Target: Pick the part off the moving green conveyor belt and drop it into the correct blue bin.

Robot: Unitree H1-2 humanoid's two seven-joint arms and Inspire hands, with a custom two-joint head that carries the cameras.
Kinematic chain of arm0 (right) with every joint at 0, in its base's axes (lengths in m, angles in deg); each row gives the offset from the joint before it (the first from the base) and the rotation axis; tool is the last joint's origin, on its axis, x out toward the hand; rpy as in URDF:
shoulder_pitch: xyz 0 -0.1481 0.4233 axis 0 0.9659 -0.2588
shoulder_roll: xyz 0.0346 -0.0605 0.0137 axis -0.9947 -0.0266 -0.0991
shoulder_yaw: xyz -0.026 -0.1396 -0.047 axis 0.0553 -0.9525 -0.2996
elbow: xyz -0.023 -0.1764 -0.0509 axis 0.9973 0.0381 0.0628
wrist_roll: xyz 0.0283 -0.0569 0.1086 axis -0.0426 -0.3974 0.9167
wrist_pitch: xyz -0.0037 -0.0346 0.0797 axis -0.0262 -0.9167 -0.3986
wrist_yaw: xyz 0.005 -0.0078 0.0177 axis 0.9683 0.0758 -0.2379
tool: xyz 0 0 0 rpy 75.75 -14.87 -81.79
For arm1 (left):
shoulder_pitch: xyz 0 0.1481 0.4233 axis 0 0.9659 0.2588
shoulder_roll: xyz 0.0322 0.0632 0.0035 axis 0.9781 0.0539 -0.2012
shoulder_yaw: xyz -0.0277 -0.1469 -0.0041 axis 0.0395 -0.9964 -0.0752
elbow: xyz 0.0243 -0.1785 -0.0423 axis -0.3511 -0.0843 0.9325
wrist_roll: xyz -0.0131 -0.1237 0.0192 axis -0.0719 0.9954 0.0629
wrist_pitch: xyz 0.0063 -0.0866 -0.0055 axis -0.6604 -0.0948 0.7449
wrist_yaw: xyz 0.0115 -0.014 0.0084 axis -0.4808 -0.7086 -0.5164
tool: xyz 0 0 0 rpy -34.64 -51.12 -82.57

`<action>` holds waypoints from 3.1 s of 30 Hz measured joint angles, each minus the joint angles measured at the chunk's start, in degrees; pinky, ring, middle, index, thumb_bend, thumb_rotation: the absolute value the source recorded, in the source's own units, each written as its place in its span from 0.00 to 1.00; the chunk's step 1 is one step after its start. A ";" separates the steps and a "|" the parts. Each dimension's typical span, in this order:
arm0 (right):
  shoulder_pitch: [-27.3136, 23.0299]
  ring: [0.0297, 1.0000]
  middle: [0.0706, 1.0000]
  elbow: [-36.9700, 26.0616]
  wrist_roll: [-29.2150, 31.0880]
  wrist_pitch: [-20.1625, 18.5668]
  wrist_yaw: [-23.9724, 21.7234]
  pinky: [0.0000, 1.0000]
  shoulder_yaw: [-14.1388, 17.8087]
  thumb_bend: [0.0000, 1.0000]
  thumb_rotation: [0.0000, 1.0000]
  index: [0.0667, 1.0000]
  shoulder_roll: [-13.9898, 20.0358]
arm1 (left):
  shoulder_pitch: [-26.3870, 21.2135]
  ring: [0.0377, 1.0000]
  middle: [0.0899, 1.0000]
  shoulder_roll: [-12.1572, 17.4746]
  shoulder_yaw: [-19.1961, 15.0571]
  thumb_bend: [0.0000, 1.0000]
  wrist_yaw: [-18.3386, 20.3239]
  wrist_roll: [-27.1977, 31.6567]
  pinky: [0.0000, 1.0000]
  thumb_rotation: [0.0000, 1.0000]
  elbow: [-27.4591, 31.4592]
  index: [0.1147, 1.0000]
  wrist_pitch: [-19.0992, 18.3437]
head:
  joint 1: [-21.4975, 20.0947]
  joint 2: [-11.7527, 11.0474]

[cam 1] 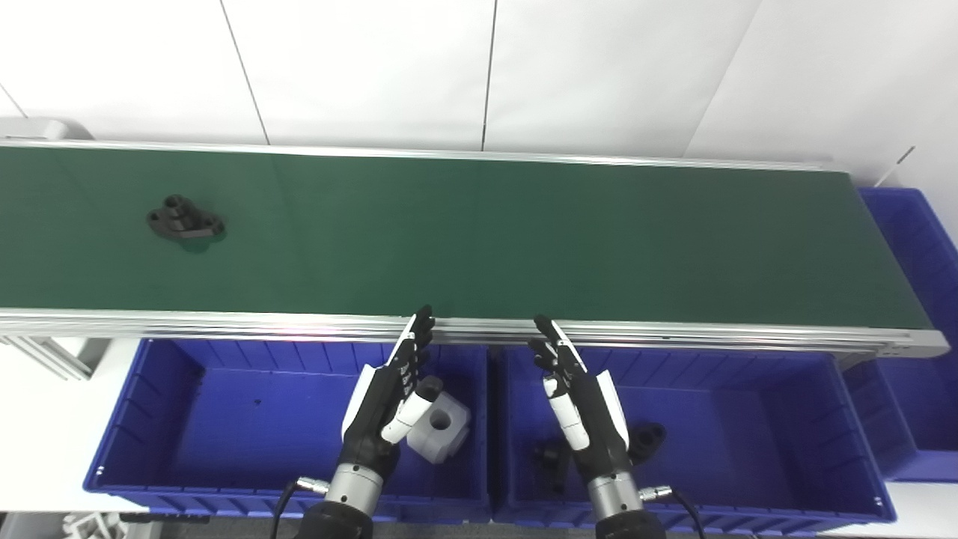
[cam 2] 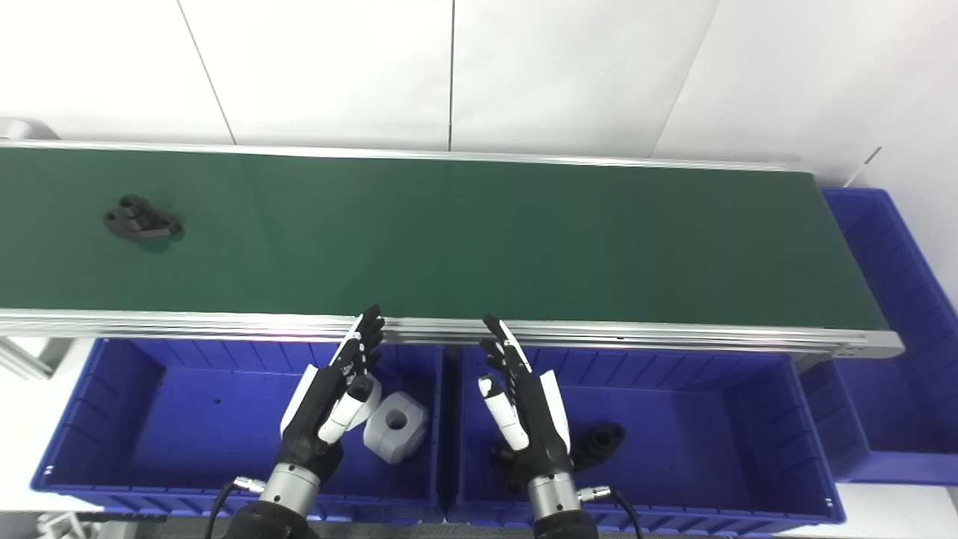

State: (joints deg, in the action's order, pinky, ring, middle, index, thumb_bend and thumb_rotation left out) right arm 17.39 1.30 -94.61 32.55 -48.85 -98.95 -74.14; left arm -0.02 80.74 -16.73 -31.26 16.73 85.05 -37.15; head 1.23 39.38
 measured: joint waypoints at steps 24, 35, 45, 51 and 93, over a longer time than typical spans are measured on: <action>-1.95 0.89 0.96 11.10 2.34 7.52 0.00 0.87 1.16 0.80 1.00 0.93 2.11 | -2.09 0.97 0.97 0.15 -0.11 0.89 -2.48 -2.44 0.94 0.84 -13.29 0.94 10.95 | 6.59 -11.61; -2.67 0.90 0.96 12.78 2.67 7.61 0.06 0.89 1.16 0.86 1.00 0.93 2.34 | -3.08 0.96 0.96 0.12 -0.09 0.91 -2.61 -2.62 0.92 0.80 -16.14 0.93 12.53 | 8.00 -14.42; -3.27 0.90 0.97 14.66 3.14 7.66 0.36 0.89 1.06 0.84 1.00 0.94 3.02 | -3.68 0.95 0.95 0.09 -0.10 0.93 -2.68 -2.63 0.90 0.79 -18.32 0.91 13.54 | 9.23 -16.44; -3.53 0.91 0.98 14.67 4.18 7.66 0.12 0.91 1.06 0.84 1.00 0.95 3.28 | -3.72 0.94 0.95 0.07 -0.10 0.94 -2.76 -2.64 0.89 0.79 -18.45 0.91 13.57 | 10.81 -16.44; 9.31 0.81 0.83 -20.06 12.98 8.60 -8.54 0.79 -0.10 0.85 0.93 0.88 8.72 | -5.57 0.97 0.97 -0.23 0.20 0.94 -4.27 -3.89 0.90 0.81 -20.92 0.91 14.72 | 9.32 -16.61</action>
State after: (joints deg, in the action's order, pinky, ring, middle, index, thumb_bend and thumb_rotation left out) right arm 26.70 -18.76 -81.63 41.15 -57.38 -99.05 -65.42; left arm -5.59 80.50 -16.53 -35.53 12.84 64.13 -22.44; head 10.55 22.77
